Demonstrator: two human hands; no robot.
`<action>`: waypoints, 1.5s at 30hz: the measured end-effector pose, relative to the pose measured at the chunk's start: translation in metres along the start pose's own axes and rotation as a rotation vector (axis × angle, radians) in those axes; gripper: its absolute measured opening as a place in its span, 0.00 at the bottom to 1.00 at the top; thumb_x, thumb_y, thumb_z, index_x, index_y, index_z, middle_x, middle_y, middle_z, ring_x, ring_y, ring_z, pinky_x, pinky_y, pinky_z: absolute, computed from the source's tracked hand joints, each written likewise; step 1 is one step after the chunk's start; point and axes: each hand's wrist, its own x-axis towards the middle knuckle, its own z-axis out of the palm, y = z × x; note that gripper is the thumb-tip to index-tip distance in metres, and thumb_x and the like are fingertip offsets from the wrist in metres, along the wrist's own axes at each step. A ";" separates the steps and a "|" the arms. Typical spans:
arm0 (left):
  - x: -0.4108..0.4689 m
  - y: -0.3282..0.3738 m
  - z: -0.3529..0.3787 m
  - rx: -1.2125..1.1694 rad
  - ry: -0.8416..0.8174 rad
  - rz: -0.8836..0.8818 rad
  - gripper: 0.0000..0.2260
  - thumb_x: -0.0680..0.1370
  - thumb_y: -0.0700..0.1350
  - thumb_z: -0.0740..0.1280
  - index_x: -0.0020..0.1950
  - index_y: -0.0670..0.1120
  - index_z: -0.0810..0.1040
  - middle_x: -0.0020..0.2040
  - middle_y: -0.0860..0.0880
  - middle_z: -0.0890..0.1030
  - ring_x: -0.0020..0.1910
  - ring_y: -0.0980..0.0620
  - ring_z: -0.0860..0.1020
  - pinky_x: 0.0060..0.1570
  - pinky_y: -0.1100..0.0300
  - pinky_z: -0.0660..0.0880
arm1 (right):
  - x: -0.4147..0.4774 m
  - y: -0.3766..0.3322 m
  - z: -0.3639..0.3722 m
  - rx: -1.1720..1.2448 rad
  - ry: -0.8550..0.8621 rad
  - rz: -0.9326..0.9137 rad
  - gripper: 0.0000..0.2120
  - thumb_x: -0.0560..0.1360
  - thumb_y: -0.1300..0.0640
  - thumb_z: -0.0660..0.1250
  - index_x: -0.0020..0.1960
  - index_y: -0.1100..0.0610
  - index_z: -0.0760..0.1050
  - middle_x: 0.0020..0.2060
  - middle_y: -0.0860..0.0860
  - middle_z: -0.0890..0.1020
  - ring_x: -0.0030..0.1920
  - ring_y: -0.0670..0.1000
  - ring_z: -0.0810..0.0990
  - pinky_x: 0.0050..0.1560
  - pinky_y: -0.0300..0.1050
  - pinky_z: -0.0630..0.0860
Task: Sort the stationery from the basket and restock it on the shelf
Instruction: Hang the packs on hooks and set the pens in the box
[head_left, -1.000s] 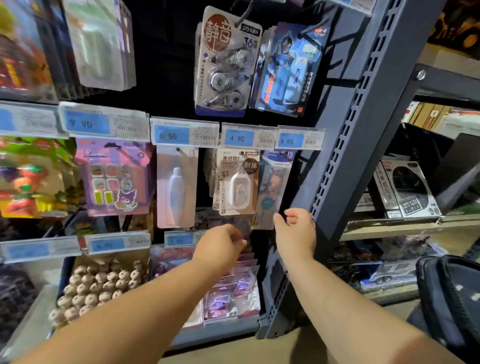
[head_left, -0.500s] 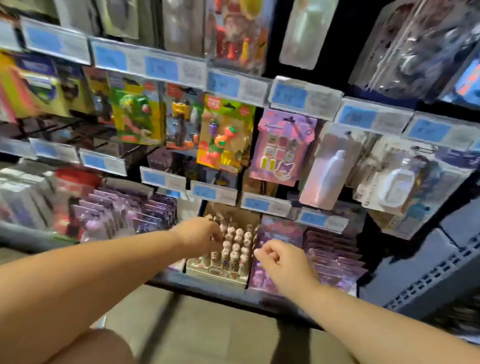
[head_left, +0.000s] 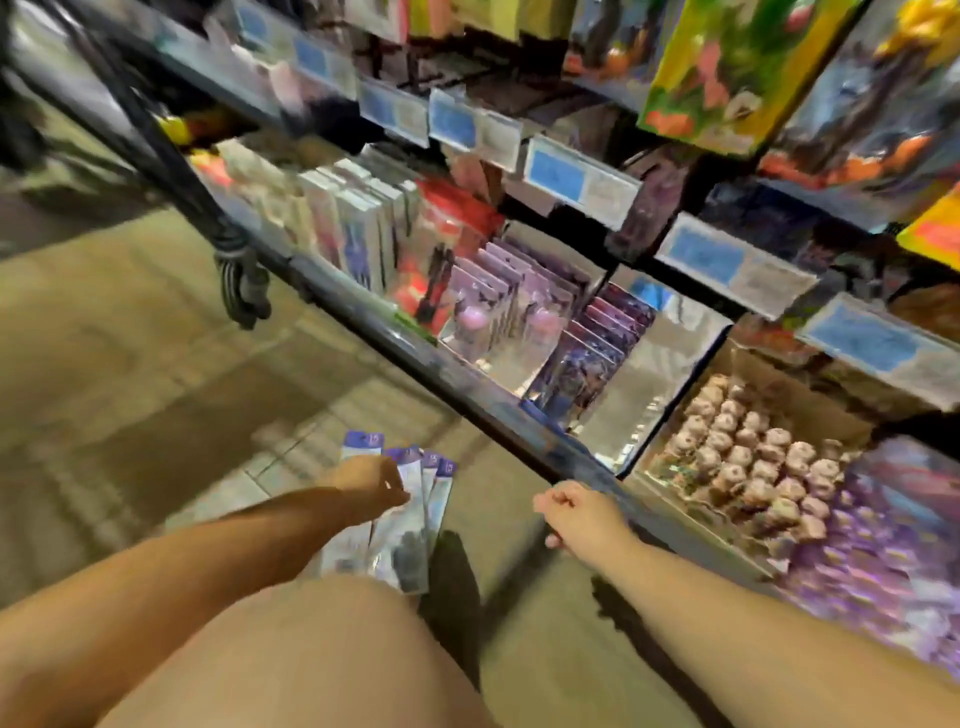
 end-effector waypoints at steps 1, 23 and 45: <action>0.004 -0.020 0.003 -0.033 -0.014 -0.038 0.12 0.79 0.52 0.66 0.57 0.47 0.81 0.52 0.50 0.81 0.57 0.49 0.79 0.42 0.68 0.68 | 0.014 -0.005 0.021 0.017 -0.059 0.038 0.06 0.77 0.54 0.67 0.43 0.53 0.74 0.36 0.49 0.76 0.33 0.49 0.76 0.25 0.36 0.70; 0.055 -0.116 0.056 -0.519 -0.081 -0.391 0.15 0.73 0.47 0.73 0.56 0.49 0.72 0.52 0.51 0.80 0.47 0.53 0.80 0.41 0.60 0.78 | 0.110 -0.031 0.181 -0.073 -0.138 0.380 0.17 0.61 0.48 0.77 0.41 0.54 0.73 0.40 0.45 0.81 0.42 0.50 0.82 0.47 0.45 0.79; 0.087 -0.076 0.035 -1.208 -0.047 -0.284 0.06 0.82 0.44 0.64 0.57 0.52 0.70 0.52 0.48 0.82 0.49 0.49 0.82 0.52 0.49 0.80 | 0.124 -0.063 0.170 0.415 -0.285 0.130 0.08 0.77 0.60 0.66 0.56 0.52 0.76 0.50 0.52 0.85 0.51 0.52 0.84 0.57 0.56 0.79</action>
